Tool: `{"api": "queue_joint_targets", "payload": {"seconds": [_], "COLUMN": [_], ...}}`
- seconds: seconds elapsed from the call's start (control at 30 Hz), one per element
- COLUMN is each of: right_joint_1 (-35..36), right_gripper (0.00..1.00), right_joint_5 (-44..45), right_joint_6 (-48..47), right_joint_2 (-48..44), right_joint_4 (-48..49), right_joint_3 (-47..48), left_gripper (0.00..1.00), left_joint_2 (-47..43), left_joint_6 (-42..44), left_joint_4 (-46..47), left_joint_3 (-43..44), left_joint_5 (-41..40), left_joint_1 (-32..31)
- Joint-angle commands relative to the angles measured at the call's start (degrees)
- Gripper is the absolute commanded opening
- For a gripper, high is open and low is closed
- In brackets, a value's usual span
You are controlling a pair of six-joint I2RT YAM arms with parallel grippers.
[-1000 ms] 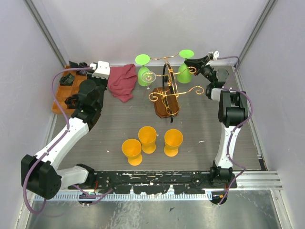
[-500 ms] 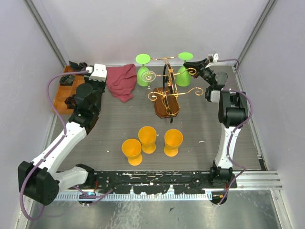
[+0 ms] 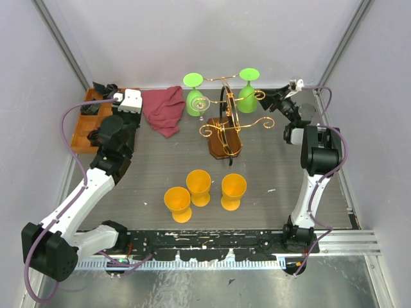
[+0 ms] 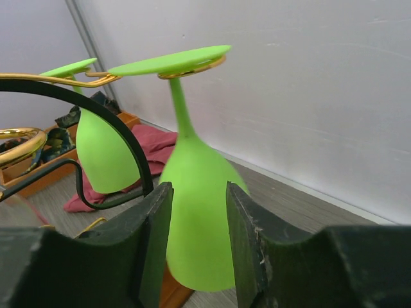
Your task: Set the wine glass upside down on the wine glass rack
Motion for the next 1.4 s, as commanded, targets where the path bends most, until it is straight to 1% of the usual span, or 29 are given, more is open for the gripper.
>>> {"api": "queue_joint_targets", "payload": {"seconds": [0.0,0.1,0.2,0.23,0.3,0.37,0.47,0.5,0.57,0.67,0.73,0.8,0.83,0.87,0.9,0.97,1.03,1.17,1.27,1.3,1.37], "right_joint_1": [-2.91,-4.63,-5.64,-5.68,-5.70,-5.69,-5.74,-5.74,-5.69,-5.69,-5.65,-5.71,-5.65,-5.61,-5.54,-4.97,-3.15,5.02,10.12,11.30,13.18], "right_gripper": [0.45,0.44,0.44,0.43,0.44,0.48,0.55,0.56,0.61,0.67,0.71,0.74,0.74,0.75,0.75,0.75,0.75,0.75,0.75,0.75,0.75], "right_joint_5": [2.14,3.14,4.62,5.39,8.30,11.02,14.43,16.09,18.84,22.04,23.08,23.85,23.71,23.78,23.54,23.15,25.13,31.42,34.59,35.46,36.98], "right_joint_6": [0.29,0.10,-4.75,-7.64,-14.54,-20.21,-26.63,-27.69,-28.02,-26.00,-24.08,-21.72,-20.91,-20.05,-18.84,-16.62,-15.91,-17.91,-17.69,-17.47,-16.87], "right_joint_2": [-6.47,-9.40,-14.06,-16.18,-20.18,-24.02,-27.68,-29.01,-32.49,-38.38,-41.55,-43.64,-44.44,-45.20,-46.12,-49.01,-51.92,-55.38,-57.46,-58.23,-59.87], "right_joint_4": [3.23,-0.73,-10.91,-15.97,-31.78,-46.78,-65.25,-68.86,-72.88,-77.31,-81.90,-89.09,-92.78,-96.56,-99.45,-104.11,-107.22,-114.81,-118.34,-119.07,-120.04], "right_joint_3": [-2.68,-4.49,-5.46,-5.31,-3.67,0.06,6.57,7.94,7.87,7.08,7.65,9.75,10.97,11.84,11.98,11.11,9.87,10.63,10.75,10.33,9.71], "left_gripper": [0.45,0.46,0.45,0.45,0.45,0.47,0.54,0.57,0.61,0.70,0.78,0.85,0.86,0.91,0.92,0.94,0.95,0.96,0.96,0.96,0.95], "left_joint_2": [-1.36,-1.50,-1.69,-1.68,-1.58,-1.47,-1.22,-1.12,-0.95,-0.70,-0.61,-0.47,-0.23,-0.07,0.16,0.64,1.08,1.46,1.31,0.99,-0.42], "left_joint_6": [-0.98,-1.27,-1.59,-1.60,-1.75,-1.76,-2.18,-2.51,-3.60,-5.55,-6.85,-7.83,-8.41,-8.90,-9.46,-10.36,-11.01,-12.63,-14.43,-14.84,-14.67], "left_joint_4": [0.41,0.09,-1.31,-2.31,-4.11,-5.75,-7.55,-8.20,-9.64,-13.14,-15.76,-17.87,-18.65,-19.10,-19.27,-19.18,-19.16,-20.46,-24.35,-25.72,-28.01], "left_joint_3": [-0.93,-0.89,-0.37,-0.01,1.03,1.79,2.82,3.15,3.70,4.96,5.72,6.25,6.45,6.55,6.60,6.81,7.22,8.14,9.43,9.53,8.68], "left_joint_5": [0.22,0.70,2.30,3.57,6.89,9.95,14.32,15.90,19.04,24.94,29.58,33.69,35.25,36.36,37.63,38.71,38.89,38.81,40.13,41.17,46.88], "left_joint_1": [0.13,0.17,0.17,0.17,0.17,0.17,0.17,0.13,0.17,0.16,0.13,0.17,0.14,0.12,0.12,0.17,0.17,0.17,0.17,0.13,-0.02]}}
